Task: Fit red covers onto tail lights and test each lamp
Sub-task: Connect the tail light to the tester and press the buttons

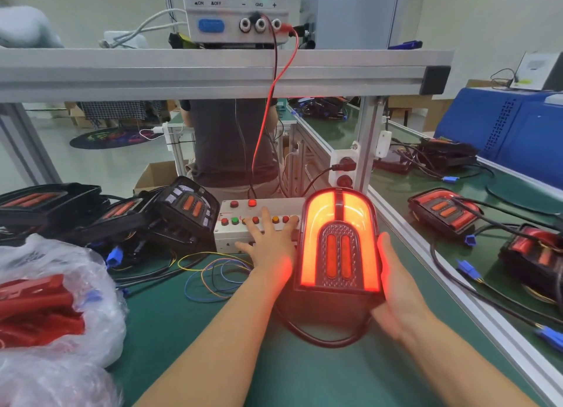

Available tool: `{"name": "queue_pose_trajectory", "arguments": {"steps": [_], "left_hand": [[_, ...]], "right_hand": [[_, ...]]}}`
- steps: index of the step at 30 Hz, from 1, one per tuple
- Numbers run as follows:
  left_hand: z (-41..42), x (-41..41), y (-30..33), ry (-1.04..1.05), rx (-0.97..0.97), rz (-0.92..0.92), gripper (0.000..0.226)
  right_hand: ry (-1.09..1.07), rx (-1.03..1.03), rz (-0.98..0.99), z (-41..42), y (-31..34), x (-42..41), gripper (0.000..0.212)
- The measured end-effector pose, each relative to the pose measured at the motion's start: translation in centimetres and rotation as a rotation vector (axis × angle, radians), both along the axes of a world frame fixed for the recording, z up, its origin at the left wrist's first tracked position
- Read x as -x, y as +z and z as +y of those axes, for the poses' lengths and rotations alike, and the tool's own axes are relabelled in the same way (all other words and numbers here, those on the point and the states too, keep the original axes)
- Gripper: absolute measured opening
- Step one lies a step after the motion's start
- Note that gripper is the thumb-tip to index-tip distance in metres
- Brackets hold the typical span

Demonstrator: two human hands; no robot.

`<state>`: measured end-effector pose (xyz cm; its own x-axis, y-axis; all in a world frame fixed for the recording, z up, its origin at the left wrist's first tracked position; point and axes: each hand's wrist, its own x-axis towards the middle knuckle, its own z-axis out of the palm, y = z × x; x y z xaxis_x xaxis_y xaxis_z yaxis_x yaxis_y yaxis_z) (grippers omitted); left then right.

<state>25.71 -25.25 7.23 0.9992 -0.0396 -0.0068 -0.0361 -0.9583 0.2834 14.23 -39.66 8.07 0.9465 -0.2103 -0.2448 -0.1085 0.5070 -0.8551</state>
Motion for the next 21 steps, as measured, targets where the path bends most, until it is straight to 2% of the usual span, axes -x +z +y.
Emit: {"name": "queue_pose_trajectory", "arguments": {"steps": [13,21], "left_hand": [[0.0,0.4,1.1,-0.017,-0.067,-0.072,0.079],[0.6,0.3,1.3,-0.122,-0.286,-0.197,0.069]], "right_hand": [[-0.017,0.037,-0.010,-1.0,0.5,0.6,0.055],[-0.025,0.014,-0.012,-1.5,0.2,0.5,0.056]]}}
